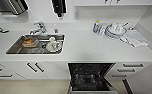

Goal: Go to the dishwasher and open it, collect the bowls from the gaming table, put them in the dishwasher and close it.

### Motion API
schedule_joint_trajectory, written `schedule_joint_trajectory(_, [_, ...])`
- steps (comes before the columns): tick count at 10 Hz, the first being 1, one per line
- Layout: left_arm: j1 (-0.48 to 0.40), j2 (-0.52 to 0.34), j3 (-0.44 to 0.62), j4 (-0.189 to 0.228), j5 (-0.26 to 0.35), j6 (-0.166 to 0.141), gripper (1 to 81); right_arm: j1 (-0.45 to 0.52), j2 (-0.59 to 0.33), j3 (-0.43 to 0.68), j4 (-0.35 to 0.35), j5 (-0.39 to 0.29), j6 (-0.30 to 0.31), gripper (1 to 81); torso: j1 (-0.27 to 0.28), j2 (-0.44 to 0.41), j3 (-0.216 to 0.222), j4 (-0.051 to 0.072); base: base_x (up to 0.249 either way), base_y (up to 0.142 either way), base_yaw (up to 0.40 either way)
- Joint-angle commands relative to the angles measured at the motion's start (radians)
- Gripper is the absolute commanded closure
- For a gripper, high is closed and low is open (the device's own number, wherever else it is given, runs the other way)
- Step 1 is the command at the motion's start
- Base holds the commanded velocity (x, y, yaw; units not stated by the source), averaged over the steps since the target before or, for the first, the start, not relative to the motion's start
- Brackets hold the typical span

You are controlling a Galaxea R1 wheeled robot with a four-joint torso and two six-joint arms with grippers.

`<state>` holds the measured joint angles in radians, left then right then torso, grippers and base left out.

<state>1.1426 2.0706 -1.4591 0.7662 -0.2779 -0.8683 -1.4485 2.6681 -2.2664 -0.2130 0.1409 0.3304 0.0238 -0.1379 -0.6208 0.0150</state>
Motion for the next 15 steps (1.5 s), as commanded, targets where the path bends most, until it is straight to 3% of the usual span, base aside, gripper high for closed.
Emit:
schedule_joint_trajectory(1, [-0.215,-0.124,0.209,0.004,0.261,-0.044,81.1,0.003,-0.023,0.016,-0.002,-0.063,-0.001,81.1,0.0,0.0,-0.021,0.0,0.0,0.0,0.0])
schedule_joint_trajectory(4, [-0.388,-0.089,0.296,0.001,0.515,-0.104,81.1,0.004,-0.023,0.019,-0.003,-0.063,-0.001,81.1,0.001,0.001,-0.017,0.0,0.0,0.0,0.0])
schedule_joint_trajectory(6, [-0.506,-0.047,0.33,-0.048,0.656,-0.115,81.1,0.004,-0.023,0.019,-0.003,-0.063,-0.001,81.1,0.001,0.001,-0.017,0.0,0.0,0.0,0.0])
schedule_joint_trajectory(7, [-0.549,-0.02,0.333,-0.062,0.7,-0.115,81.1,0.003,-0.024,0.021,-0.003,-0.061,-0.001,81.1,0.001,0.001,-0.017,0.0,0.0,0.0,0.0])
schedule_joint_trajectory(11, [-0.697,0.034,0.341,-0.108,0.726,-0.115,81.1,0.004,-0.028,0.038,-0.003,-0.061,0.001,81.1,0.002,0.002,-0.018,0.0,0.0,0.0,0.0])
schedule_joint_trajectory(13, [-0.786,0.122,0.336,-0.125,0.842,-0.115,81.1,0.004,-0.028,0.039,-0.003,-0.06,0.001,81.1,0.002,0.002,-0.018,0.0,0.0,0.0,0.0])
schedule_joint_trajectory(15, [-0.849,0.221,0.335,-0.145,0.908,-0.117,81.1,0.006,-0.028,0.047,-0.003,-0.058,0.001,81.1,0.002,0.002,-0.018,0.0,0.0,0.0,0.0])
